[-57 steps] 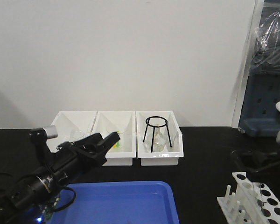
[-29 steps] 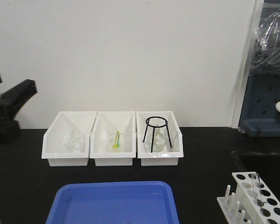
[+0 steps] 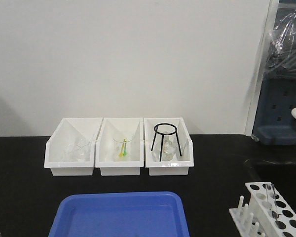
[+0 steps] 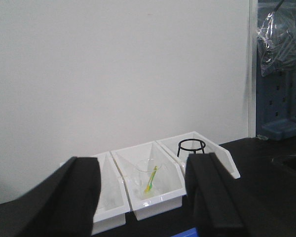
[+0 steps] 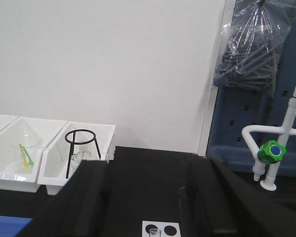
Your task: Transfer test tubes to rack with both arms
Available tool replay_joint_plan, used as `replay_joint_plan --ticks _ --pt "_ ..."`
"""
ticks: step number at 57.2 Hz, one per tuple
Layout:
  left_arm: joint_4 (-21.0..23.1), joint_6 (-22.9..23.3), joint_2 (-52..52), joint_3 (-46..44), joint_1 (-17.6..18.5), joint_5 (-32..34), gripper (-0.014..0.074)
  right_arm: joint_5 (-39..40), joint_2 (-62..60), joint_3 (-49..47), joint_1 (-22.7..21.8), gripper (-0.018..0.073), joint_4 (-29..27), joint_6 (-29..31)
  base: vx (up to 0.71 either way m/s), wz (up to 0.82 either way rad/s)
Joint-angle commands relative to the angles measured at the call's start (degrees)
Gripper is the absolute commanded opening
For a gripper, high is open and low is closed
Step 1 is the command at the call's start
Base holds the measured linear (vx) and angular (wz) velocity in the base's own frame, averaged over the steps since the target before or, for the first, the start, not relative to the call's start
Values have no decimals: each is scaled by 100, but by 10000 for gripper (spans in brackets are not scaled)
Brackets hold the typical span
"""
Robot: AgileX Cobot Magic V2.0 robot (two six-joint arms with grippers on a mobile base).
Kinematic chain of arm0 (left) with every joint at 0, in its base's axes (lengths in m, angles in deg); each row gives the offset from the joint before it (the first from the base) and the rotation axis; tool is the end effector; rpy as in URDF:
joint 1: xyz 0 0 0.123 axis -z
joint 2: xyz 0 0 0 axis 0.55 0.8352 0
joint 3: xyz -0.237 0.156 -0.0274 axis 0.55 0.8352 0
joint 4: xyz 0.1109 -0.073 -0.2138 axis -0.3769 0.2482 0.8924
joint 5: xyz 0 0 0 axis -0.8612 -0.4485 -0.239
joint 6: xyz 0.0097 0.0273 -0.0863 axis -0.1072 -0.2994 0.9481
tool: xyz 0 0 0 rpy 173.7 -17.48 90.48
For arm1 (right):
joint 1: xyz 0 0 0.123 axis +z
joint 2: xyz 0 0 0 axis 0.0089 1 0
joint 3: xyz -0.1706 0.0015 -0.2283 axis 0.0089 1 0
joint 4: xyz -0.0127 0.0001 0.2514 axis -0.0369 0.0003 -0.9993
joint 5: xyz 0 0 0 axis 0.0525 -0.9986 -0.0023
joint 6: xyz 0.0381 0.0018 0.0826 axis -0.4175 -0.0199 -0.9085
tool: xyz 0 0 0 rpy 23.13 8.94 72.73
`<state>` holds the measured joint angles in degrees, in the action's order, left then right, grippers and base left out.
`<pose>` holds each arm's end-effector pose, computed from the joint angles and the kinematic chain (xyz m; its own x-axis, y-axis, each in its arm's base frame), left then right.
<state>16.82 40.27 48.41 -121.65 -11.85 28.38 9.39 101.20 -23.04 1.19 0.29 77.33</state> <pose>0.1174 -0.0431 0.3872 0.0737 0.0513 -0.9960 0.3310 0.9408 0.0729 0.1434 0.0028 0.3931 -0.0572 -0.1108 -0.9922 -0.0312 0.9935 -0.1092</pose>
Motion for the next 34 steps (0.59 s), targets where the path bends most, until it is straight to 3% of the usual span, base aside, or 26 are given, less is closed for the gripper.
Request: replay_joint_plan --ticks 1,23,34 --pt "38 18 -11 -143 -1 326 494 467 -11 -187 -14 424 28 35 0 0" --pt "33 13 -8 -84 -1 365 489 467 -11 -187 -14 424 28 35 0 0" --pt "38 8 -330 484 -174 587 355 467 -11 -187 -14 424 28 35 0 0"
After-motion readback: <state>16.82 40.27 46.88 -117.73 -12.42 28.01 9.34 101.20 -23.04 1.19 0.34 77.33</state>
